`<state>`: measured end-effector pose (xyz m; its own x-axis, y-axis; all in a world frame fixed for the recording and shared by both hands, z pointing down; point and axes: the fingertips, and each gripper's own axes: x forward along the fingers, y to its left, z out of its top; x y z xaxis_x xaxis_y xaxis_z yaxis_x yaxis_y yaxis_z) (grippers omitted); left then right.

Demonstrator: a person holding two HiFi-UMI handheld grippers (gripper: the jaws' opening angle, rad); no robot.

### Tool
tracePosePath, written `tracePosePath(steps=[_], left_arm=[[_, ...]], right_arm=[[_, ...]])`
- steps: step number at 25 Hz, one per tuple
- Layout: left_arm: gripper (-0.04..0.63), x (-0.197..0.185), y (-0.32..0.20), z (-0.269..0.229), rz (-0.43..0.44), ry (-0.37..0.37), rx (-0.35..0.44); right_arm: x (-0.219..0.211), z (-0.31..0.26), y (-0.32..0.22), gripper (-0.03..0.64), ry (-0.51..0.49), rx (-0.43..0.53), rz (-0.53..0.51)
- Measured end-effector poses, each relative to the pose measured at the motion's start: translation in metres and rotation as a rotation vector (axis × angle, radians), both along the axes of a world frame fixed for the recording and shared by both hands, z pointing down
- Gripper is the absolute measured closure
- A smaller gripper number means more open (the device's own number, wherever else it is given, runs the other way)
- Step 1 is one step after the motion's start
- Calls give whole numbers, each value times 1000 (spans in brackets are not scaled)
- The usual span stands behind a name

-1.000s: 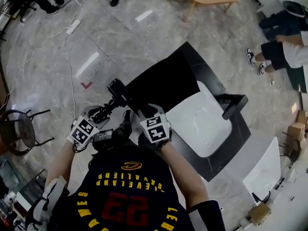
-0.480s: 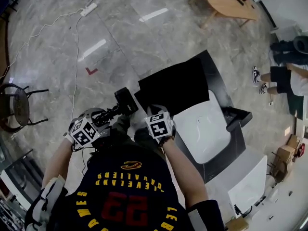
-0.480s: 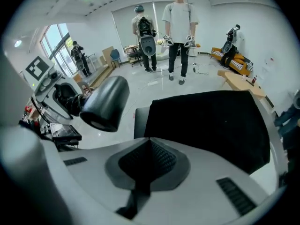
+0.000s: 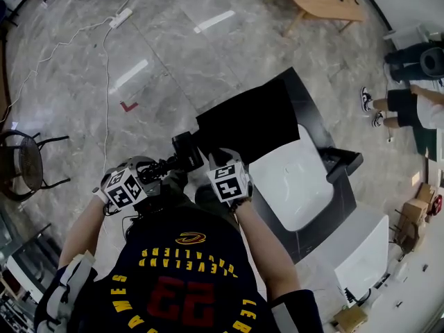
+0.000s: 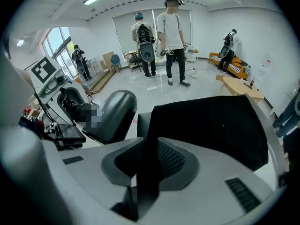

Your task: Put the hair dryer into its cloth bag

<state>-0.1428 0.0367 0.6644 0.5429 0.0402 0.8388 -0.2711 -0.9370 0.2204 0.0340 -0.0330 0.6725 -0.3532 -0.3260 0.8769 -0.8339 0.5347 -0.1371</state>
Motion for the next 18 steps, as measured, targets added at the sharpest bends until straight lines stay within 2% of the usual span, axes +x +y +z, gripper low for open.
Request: tracePosePath(steps=[1, 4, 6, 8, 13, 18], left_arm=[[364, 0, -1, -1, 1, 2, -2], [364, -1, 0, -1, 6, -2, -7], [364, -1, 1, 0, 11, -8, -7], [364, 0, 2, -1, 18, -11, -7], [364, 7, 3, 0, 44, -8, -13], [364, 19, 0, -1, 96, 10, -44]], right_arm=[[-3, 6, 2, 547, 7, -16, -16], [1, 24, 9, 545, 86, -62, -47], [7, 28, 11, 546, 108, -78, -24], [10, 22, 10, 601, 70, -67, 29], [22, -4, 5, 601, -11, -25, 144], [26, -28, -4, 601, -92, 23, 214]])
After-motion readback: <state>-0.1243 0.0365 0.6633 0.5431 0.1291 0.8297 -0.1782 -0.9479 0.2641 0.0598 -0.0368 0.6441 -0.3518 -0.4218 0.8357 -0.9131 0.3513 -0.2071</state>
